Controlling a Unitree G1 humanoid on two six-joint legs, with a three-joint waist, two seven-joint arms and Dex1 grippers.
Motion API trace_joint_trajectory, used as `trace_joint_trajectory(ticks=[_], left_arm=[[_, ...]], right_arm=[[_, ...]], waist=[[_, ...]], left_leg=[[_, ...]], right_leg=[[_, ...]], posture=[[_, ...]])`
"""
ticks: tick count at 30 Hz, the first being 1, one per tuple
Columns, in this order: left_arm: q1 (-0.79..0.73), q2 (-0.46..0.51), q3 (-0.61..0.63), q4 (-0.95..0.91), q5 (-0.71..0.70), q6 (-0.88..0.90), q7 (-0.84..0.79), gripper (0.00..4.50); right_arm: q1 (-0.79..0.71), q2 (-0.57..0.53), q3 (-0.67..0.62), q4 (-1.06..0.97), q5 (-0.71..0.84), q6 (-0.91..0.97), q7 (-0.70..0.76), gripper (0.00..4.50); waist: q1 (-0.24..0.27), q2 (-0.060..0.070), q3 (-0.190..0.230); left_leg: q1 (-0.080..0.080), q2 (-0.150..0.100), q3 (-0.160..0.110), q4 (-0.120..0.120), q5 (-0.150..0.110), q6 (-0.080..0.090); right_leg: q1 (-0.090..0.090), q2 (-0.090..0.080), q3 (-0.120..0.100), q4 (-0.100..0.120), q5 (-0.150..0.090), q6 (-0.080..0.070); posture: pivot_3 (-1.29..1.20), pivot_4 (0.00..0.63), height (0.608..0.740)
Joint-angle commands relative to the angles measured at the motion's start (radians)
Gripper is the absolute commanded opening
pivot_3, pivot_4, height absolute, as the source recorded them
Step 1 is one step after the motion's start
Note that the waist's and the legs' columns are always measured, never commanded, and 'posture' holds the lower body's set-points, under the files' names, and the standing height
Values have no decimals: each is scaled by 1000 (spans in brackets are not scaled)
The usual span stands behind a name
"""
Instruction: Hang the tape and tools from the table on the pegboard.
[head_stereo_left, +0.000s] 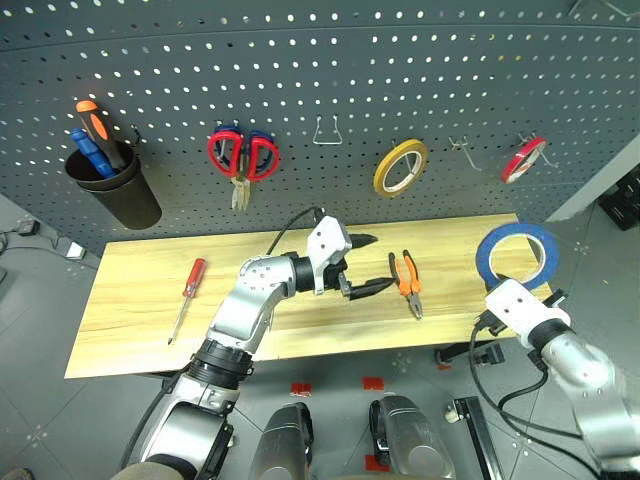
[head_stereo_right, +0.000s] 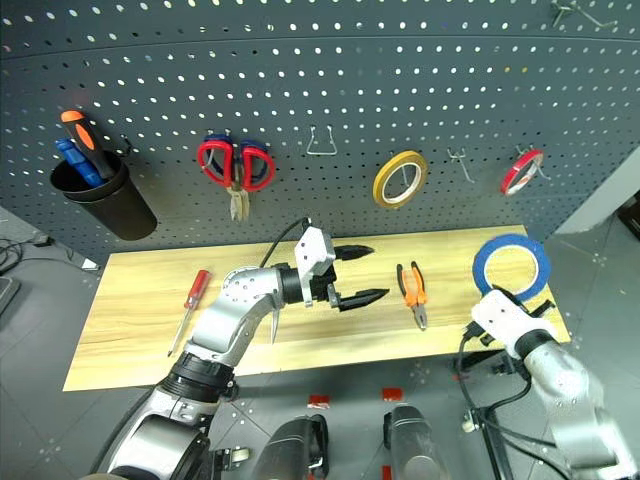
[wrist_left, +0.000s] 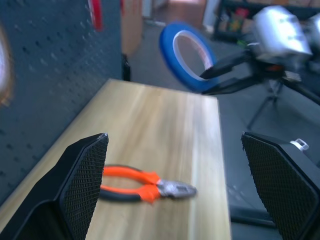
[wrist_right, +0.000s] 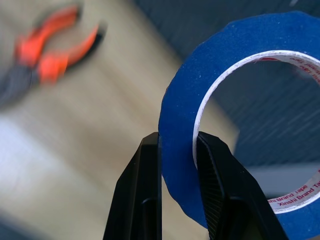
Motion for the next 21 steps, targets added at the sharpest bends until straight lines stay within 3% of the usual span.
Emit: trace_joint_trajectory(ticks=[1,5,21], left_arm=[[-39,-8,68,-33,-20,-19,65,4500],[-64,-20,89,-20,-18,-22,102,4500],[-55,-12,99,35,22,-63,176,4500]], right_arm=[[-38,14,9,-95,-80,-84,-58,665],[-175,30,28,-23,-35,-129,-25,665],[-690,21,51,676,191,-431,153,665]], waist=[[0,0,0],[0,-1,0],[-1,-1,1]], left_leg=[[0,0,0,0,0,0],[-1,-2,0,2,0,0],[-3,0,-1,11,-1,3]], right_leg=[[0,0,0,0,0,1],[0,0,1,-1,1,2],[2,-1,0,0,2,1]], posture=[[-257,271,740],[-249,264,740],[-222,256,740]])
